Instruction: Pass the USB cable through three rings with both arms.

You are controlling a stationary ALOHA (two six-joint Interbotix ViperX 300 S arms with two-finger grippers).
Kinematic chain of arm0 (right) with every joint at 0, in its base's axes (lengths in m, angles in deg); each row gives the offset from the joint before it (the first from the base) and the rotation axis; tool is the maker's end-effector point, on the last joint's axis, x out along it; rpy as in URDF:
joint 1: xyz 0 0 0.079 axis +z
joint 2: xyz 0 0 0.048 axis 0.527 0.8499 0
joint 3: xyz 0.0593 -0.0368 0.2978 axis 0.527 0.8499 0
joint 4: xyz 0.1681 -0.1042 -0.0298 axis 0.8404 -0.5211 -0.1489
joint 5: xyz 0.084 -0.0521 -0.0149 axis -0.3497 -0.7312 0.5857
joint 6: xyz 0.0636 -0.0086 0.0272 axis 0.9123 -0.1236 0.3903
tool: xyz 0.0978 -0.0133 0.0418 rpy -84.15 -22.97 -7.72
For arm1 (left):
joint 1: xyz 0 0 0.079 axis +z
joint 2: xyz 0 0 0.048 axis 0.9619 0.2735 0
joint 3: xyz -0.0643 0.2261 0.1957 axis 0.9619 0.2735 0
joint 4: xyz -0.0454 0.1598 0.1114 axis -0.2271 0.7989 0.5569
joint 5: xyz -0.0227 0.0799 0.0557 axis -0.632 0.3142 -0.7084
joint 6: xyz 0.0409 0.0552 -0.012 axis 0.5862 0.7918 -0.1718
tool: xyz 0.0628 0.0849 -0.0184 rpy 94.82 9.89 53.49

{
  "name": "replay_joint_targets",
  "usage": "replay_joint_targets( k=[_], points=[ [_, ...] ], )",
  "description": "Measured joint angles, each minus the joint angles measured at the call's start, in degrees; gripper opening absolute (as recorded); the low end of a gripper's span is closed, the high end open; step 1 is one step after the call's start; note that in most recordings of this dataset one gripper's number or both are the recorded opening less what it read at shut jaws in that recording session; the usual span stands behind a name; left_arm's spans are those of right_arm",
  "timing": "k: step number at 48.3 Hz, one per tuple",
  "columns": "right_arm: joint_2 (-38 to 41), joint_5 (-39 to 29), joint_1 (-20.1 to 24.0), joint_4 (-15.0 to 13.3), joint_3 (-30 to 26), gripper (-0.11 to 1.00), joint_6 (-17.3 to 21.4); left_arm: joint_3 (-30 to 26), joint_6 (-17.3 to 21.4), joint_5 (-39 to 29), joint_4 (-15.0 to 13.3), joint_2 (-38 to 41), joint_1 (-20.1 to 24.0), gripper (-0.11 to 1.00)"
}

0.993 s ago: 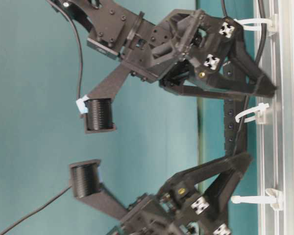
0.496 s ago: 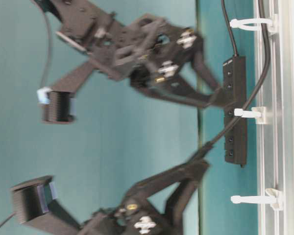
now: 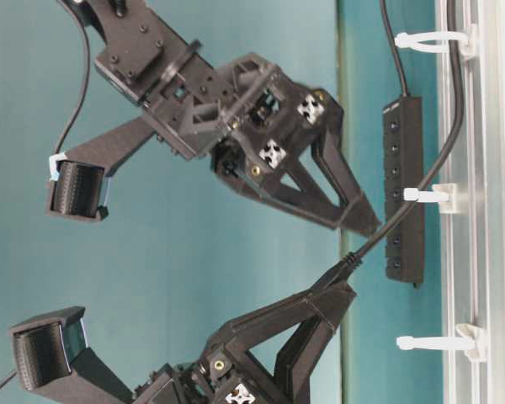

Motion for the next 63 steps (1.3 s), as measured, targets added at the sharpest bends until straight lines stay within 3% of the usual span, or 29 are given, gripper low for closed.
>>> replay_joint_targets(
  k=[12, 17, 21, 29, 36, 63],
  points=[
    [2.11, 2.37, 0.53, 0.44, -0.62, 0.78, 0.00, -0.09, 0.00, 0.00, -0.09, 0.00, 0.00, 0.21],
    [2.72, 2.64, 0.79, 0.53, -1.41, 0.72, 0.00, 0.00, 0.00, 0.00, 0.00, 0.00, 0.00, 0.21],
    [2.90, 2.72, 1.05, 0.53, -1.93, 0.57, 0.00, 0.00, 0.00, -0.09, 0.00, 0.00, 0.00, 0.21],
    [3.25, 2.55, 1.76, 0.44, -2.46, 0.14, 0.09, 0.00, 0.00, -0.09, 0.00, 0.00, 0.00, 0.22],
    [3.34, 1.85, 2.29, 0.53, -2.64, -0.06, 0.00, 0.00, 0.00, -0.09, 0.00, 0.00, -0.09, 0.21],
    [3.43, -1.32, 2.46, 0.53, -4.04, -0.08, 0.09, 0.18, -1.93, 0.26, 0.00, -0.18, -0.18, 0.24]
  ],
)
